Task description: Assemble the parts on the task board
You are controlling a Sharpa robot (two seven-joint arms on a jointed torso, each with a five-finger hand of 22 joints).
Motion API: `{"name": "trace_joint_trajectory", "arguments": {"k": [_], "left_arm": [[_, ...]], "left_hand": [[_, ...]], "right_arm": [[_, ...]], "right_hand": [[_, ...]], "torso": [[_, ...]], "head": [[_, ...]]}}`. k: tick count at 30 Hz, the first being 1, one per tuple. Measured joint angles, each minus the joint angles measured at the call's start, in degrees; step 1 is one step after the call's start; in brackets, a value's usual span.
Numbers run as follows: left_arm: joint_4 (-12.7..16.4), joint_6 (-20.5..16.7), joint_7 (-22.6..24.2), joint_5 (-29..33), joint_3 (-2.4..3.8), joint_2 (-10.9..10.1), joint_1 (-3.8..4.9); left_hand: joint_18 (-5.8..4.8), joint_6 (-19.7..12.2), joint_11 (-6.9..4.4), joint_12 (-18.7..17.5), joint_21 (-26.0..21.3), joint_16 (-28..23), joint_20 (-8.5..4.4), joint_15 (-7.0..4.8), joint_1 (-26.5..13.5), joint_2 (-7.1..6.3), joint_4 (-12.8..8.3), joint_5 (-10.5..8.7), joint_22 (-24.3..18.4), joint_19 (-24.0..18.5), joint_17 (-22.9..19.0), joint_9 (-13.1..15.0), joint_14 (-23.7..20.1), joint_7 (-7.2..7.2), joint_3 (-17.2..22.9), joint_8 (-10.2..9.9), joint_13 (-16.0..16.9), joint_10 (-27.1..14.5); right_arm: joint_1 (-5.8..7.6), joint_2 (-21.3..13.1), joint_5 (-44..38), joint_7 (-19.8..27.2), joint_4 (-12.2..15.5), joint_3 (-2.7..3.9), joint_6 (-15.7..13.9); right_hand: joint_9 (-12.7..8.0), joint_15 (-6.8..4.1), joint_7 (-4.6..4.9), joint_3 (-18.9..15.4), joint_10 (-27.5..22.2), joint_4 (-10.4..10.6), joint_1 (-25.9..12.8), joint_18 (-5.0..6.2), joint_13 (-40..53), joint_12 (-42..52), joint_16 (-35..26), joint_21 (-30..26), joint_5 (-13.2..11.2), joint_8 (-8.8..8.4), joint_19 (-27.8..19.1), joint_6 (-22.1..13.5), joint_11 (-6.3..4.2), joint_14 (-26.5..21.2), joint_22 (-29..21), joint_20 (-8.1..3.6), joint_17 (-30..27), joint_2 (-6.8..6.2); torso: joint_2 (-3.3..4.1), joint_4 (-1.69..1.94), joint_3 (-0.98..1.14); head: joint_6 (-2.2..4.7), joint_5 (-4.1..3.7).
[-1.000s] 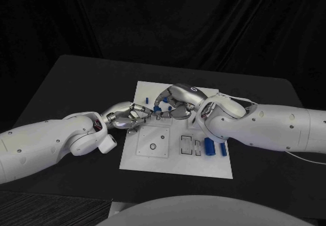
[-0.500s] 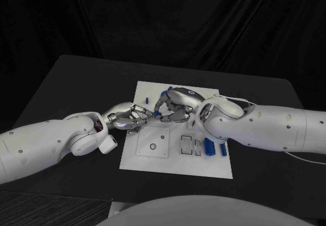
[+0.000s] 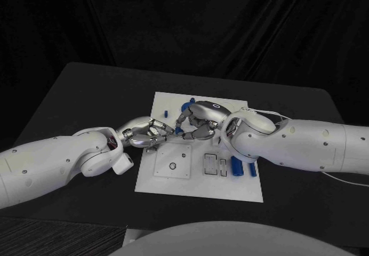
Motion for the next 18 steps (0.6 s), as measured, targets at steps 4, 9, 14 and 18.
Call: {"name": "trace_joint_trajectory", "arguments": {"k": [4, 9, 14, 18], "left_arm": [[-0.03, 0.00, -0.03, -0.06, -0.01, 0.03, -0.02], [-0.06, 0.00, -0.05, -0.12, -0.03, 0.04, -0.04], [-0.10, -0.01, -0.07, -0.16, -0.03, 0.08, -0.05], [-0.14, -0.02, -0.08, -0.20, -0.03, 0.13, -0.06]], "left_hand": [[0.00, 0.00, -0.01, 0.00, 0.00, 0.00, 0.00, 0.00, 0.00, 0.00, 0.00, 0.00, 0.00, 0.00, 0.00, 0.03, 0.00, 0.01, 0.00, 0.00, 0.00, -0.01], [0.00, 0.00, -0.01, 0.00, 0.00, 0.00, 0.00, 0.00, 0.00, 0.00, 0.00, 0.00, 0.00, 0.00, 0.00, 0.26, 0.00, 0.01, 0.00, 0.00, 0.00, -0.01], [0.01, 0.45, -0.01, 0.00, 0.00, 0.00, 0.00, 0.00, 0.00, 0.00, 0.00, 0.00, 0.00, 0.00, 0.00, 0.45, 0.00, 0.45, 0.00, 0.10, 0.00, -0.01], [0.00, 0.44, -0.01, 0.00, 0.00, 0.00, -0.01, 0.00, 0.00, 0.00, 0.00, 0.00, 0.00, 0.00, 0.00, 0.78, 0.00, 0.45, 0.00, 0.44, 0.00, -0.01]], "right_arm": [[-0.01, 0.02, 0.01, -0.35, -0.07, 0.01, 0.44], [-0.03, 0.03, 0.02, -0.82, -0.15, 0.02, 1.05], [-0.04, 0.09, 0.03, -1.26, -0.18, 0.03, 1.72], [-0.05, 0.14, 0.03, -1.63, -0.20, 0.03, 2.23]], "right_hand": [[0.00, 0.00, 0.00, 0.00, 0.00, 0.00, 0.00, 0.00, 0.00, 0.00, 0.00, 0.00, 0.00, 0.00, 0.00, 0.00, 0.00, 0.00, 0.00, 0.00, 0.00, 0.00], [0.00, 0.00, 0.00, 0.00, 0.00, 0.00, 0.00, 0.00, 0.00, 0.00, 0.00, 0.00, 0.00, 0.00, 0.00, 0.00, 0.00, 0.00, 0.00, 0.00, 0.00, 0.00], [0.00, 0.00, 0.01, 0.01, 0.00, 0.00, 0.00, 0.00, 0.00, 0.00, 0.00, -0.01, -0.65, 0.00, 0.00, 0.00, 0.00, 0.00, 0.00, 0.00, 0.00, 0.00], [0.01, 0.00, 0.01, 0.01, 0.00, 0.00, 0.00, 0.00, 0.00, 0.00, 0.00, -0.01, -0.67, 0.00, -0.01, -0.01, 0.00, 0.00, 0.00, 0.00, 0.00, 0.00]], "torso": [[-0.01, 0.01, 0.00], [-0.03, 0.02, 0.00], [-0.03, 0.03, -0.01], [-0.03, 0.05, -0.02]], "head": [[0.00, -0.02], [0.00, -0.02], [0.00, -0.04], [0.00, -0.02]]}}
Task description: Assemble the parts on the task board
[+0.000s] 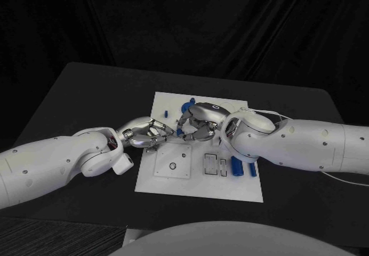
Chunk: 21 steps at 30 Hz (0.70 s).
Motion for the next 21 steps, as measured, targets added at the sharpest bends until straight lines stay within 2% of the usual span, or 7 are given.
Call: {"name": "trace_joint_trajectory", "arguments": {"k": [8, 9, 10, 21], "left_arm": [[-0.04, -0.01, -0.01, -0.02, 0.00, 0.10, -0.02], [-0.04, -0.01, -0.01, -0.02, 0.01, 0.11, -0.02], [-0.04, -0.01, 0.01, -0.02, 0.03, 0.14, -0.02], [0.03, -0.01, 0.29, 0.03, 0.11, 0.35, -0.02]], "left_hand": [[0.00, 0.00, 0.00, 0.00, 0.00, 0.00, 0.00, 0.00, 0.00, 0.00, 0.00, 0.00, 0.00, 0.00, 0.00, 0.25, 0.00, 0.00, 0.00, 0.00, 0.00, 0.00], [0.00, 0.00, 0.00, 0.00, 0.00, 0.00, 0.00, 0.00, 0.00, 0.00, 0.00, 0.00, 0.00, 0.00, 0.00, 0.33, 0.00, 0.00, 0.00, 0.00, 0.00, 0.00], [0.00, 0.00, -0.08, 0.00, 0.00, 0.00, 0.00, 0.00, 0.00, 0.00, 0.00, 0.00, 0.00, -0.01, 0.00, 0.33, 0.00, 0.00, 0.00, 0.00, 0.00, -0.10], [0.00, -0.04, -0.10, 0.00, 0.00, 0.00, 0.00, 0.00, 0.00, 0.00, 0.00, 0.00, 0.00, -0.01, 0.00, 0.31, 0.00, -0.07, 0.00, 0.00, 0.00, -0.12]], "right_arm": [[-0.03, 0.04, 0.00, -0.77, -0.10, -0.02, 1.15], [-0.04, 0.04, 0.00, -0.86, -0.11, -0.04, 1.30], [-0.06, 0.05, 0.00, -0.97, -0.11, -0.05, 1.51], [-0.23, 0.26, 0.00, -1.56, -0.12, -0.11, 3.26]], "right_hand": [[0.01, 0.00, 0.00, 0.00, 0.00, -0.01, 0.00, 0.00, 0.00, 0.00, 0.00, -0.03, -0.03, 0.00, 0.00, 0.00, 0.00, 0.00, 0.00, 0.00, 0.00, 0.00], [0.00, 0.00, 0.01, 0.46, 0.00, -0.46, 0.00, 0.00, 0.00, 0.00, 0.00, -0.03, -0.66, 0.00, 0.00, 0.00, 0.00, 0.00, 0.00, 0.00, 0.00, 0.00], [0.00, 0.00, 0.48, 0.71, 0.00, -0.71, 0.00, 0.00, 0.00, 0.00, 0.00, -0.03, -0.66, 0.00, 0.00, -0.51, 0.00, 0.00, 0.00, 0.00, 0.00, 0.00], [0.00, 0.01, 0.49, 0.71, 0.00, -0.70, 0.00, 0.00, 0.00, 0.00, 0.00, -0.03, -0.67, 0.00, -0.01, -0.49, 0.00, 0.00, 0.00, 0.00, 0.00, 0.00]], "torso": [[-0.03, 0.01, 0.00], [-0.03, 0.01, 0.00], [-0.03, 0.01, 0.00], [-0.02, 0.00, 0.00]], "head": [[0.00, 0.06], [0.00, 0.03], [0.00, 0.01], [0.00, 0.01]]}}
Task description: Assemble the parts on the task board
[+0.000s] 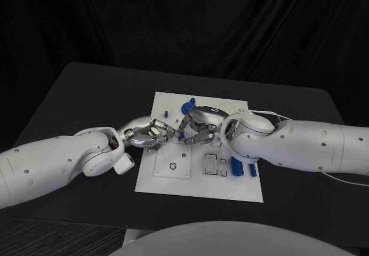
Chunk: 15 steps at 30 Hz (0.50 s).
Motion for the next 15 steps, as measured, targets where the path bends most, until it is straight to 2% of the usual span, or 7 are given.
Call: {"name": "trace_joint_trajectory", "arguments": {"k": [15], "left_arm": [[0.14, 0.04, 0.16, 0.01, 0.00, -0.25, -0.03]], "left_hand": [[0.00, -0.01, -0.09, 0.00, 0.00, 0.00, 0.00, 0.00, 0.00, 0.00, 0.00, 0.00, 0.00, -0.01, 0.00, -0.04, 0.00, -0.01, 0.00, -0.01, 0.00, -0.10]], "right_arm": [[-0.11, -0.41, -0.27, 0.00, -0.07, 0.02, -0.15]], "right_hand": [[0.00, 0.00, -0.01, 0.00, 0.00, 0.00, 0.00, 0.00, 0.00, 0.00, 0.00, 0.00, 0.00, 0.00, -0.01, 0.01, 0.00, 0.00, 0.00, 0.01, 0.00, 0.00]], "torso": [[0.00, 0.00, 0.00]], "head": [[0.00, 0.18]]}}
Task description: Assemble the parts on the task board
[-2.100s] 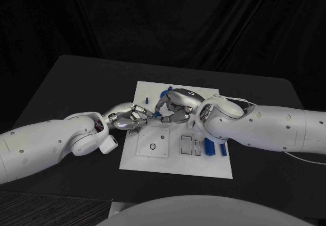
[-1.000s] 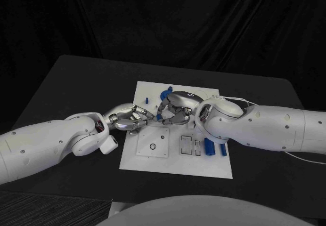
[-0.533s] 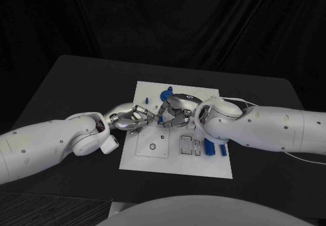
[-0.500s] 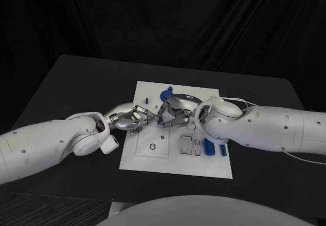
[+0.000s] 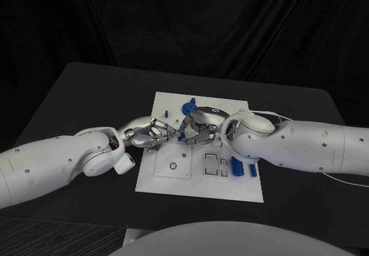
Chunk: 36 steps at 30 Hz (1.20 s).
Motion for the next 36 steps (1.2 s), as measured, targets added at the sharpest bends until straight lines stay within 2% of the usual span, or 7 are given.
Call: {"name": "trace_joint_trajectory", "arguments": {"k": [5, 12, 15, 19, 26, 30, 36], "left_arm": [[0.37, -0.19, 0.46, 0.00, 0.00, -1.00, -0.01], [1.33, -1.37, 2.14, 0.00, 0.00, -2.66, -0.01], [1.80, -1.99, 2.87, 0.00, 0.00, -3.28, -0.01], [2.18, -2.63, 3.48, 0.00, -0.01, -3.81, -0.01], [2.64, -3.18, 4.00, 0.00, 0.00, -3.97, -0.01], [2.84, -3.34, 4.18, 0.00, 0.00, -4.04, -0.01], [3.21, -3.45, 4.31, 0.00, 0.00, -4.24, -0.01]], "left_hand": [[0.00, 0.02, -0.09, 0.00, 0.00, 0.00, -0.22, 0.00, 0.00, 0.00, 0.00, 0.00, 0.00, -0.23, 0.00, 0.00, 0.00, 0.00, 0.00, 0.00, 0.00, -0.11], [-0.01, 0.04, -0.10, -0.04, -0.01, 0.00, -0.10, 0.00, 0.00, 0.00, -0.01, 0.00, -0.01, -0.69, 0.00, 0.01, 0.00, 0.01, 0.00, 0.01, -0.01, -1.14], [-0.01, 0.04, -0.11, -0.04, -0.01, 0.00, -0.10, 0.00, 0.00, 0.00, -0.01, 0.00, -0.01, -0.70, 0.00, 0.01, 0.00, 0.01, 0.00, 0.01, -0.01, -1.16], [-0.01, 0.04, -0.08, -0.04, -0.01, 0.00, -0.10, 0.00, 0.00, 0.00, -0.01, 0.00, -0.01, -0.70, 0.00, 0.01, 0.00, 0.01, 0.00, 0.01, 0.00, -1.73], [-0.01, 0.04, -0.08, -0.04, -0.01, 0.00, -0.10, 0.00, 0.00, 0.00, -0.01, 0.00, -0.01, -0.70, 0.00, 0.01, 0.00, 0.01, 0.00, 0.01, -0.02, -1.74], [-0.01, 0.04, -0.08, -0.04, -0.01, 0.00, -0.09, 0.00, 0.00, 0.00, -0.01, 0.00, -0.01, -0.69, 0.00, 0.01, 0.00, 0.01, 0.00, 0.01, 0.06, -1.74], [-0.01, 0.05, -0.08, -0.04, -0.01, 0.00, -0.09, 0.00, 0.00, 0.00, -0.01, 0.00, -0.01, -0.71, 0.00, 0.01, 0.00, 0.01, 0.00, 0.01, 0.05, -1.76]], "right_arm": [[0.37, -1.21, -1.11, -0.06, 0.63, -0.05, -1.05], [4.13, -2.59, -4.74, -1.55, 2.10, 0.00, -1.09], [5.91, -2.66, -7.28, -3.21, 2.63, 0.05, 0.69], [7.48, -1.88, -12.56, -5.95, 2.99, 0.05, 5.44], [8.01, 0.35, -20.87, -8.78, 2.54, 0.01, 12.44], [8.00, 1.04, -23.23, -9.55, 1.82, 0.01, 14.60], [7.47, 1.40, -23.99, -10.17, 0.93, 0.02, 16.14]], "right_hand": [[0.00, 0.00, -0.01, 0.00, 0.00, 0.00, 0.00, 0.00, 0.00, 0.00, 0.00, 0.00, 0.00, 0.00, 0.00, 0.01, 0.00, 0.00, 0.00, 0.00, 0.00, 0.00], [0.00, 0.00, -0.09, 0.00, 0.00, 0.00, 0.00, 0.00, 0.00, 0.00, 0.00, 0.00, 0.00, 0.00, 0.02, 0.09, 0.00, 0.00, 0.00, 0.00, 0.00, 0.00], [0.00, 0.00, -0.10, 0.00, 0.00, 0.00, 0.00, 0.00, 0.00, 0.00, 0.00, 0.01, 0.00, 0.00, 0.02, 0.10, 0.00, 0.00, 0.00, 0.00, 0.00, 0.00], [0.00, 0.00, -0.11, 0.00, 0.00, -0.01, 0.00, -0.02, 0.00, 0.00, 0.00, 2.04, -0.62, 0.00, 0.35, 0.11, 0.00, 0.00, 0.00, 0.28, 0.00, 0.00], [-0.01, 0.00, -0.20, 0.78, 0.00, -0.79, 0.00, -0.02, 0.00, 0.00, 0.00, 2.69, -1.12, 0.00, 0.34, 0.20, 0.00, 0.00, 0.00, 0.28, 0.00, -0.01], [0.00, 0.00, -0.20, 0.78, 0.00, -0.79, -0.01, -0.02, 0.00, 0.00, 0.00, 2.69, -1.77, 0.00, 0.34, 0.20, 0.00, 0.00, 0.00, 0.29, 0.00, 0.00], [0.00, 0.00, -0.20, 0.78, 0.00, -0.79, -0.01, -0.02, 0.00, 0.00, 0.00, 2.69, -1.77, 0.00, 0.35, 0.20, 0.00, 0.00, 0.00, 0.28, 0.00, -0.01]], "torso": [[-0.01, -0.01, 0.00], [-0.02, -0.03, 0.00], [-0.04, -0.03, 0.00], [-0.06, -0.02, -0.01], [-0.09, 0.09, -0.12], [-0.13, 0.18, -0.20], [-0.12, 0.20, -0.17]], "head": [[0.00, 0.16], [0.00, 0.20], [0.00, 0.35], [0.00, 0.50], [0.00, 0.52], [0.00, 0.35], [0.00, 0.44]]}}
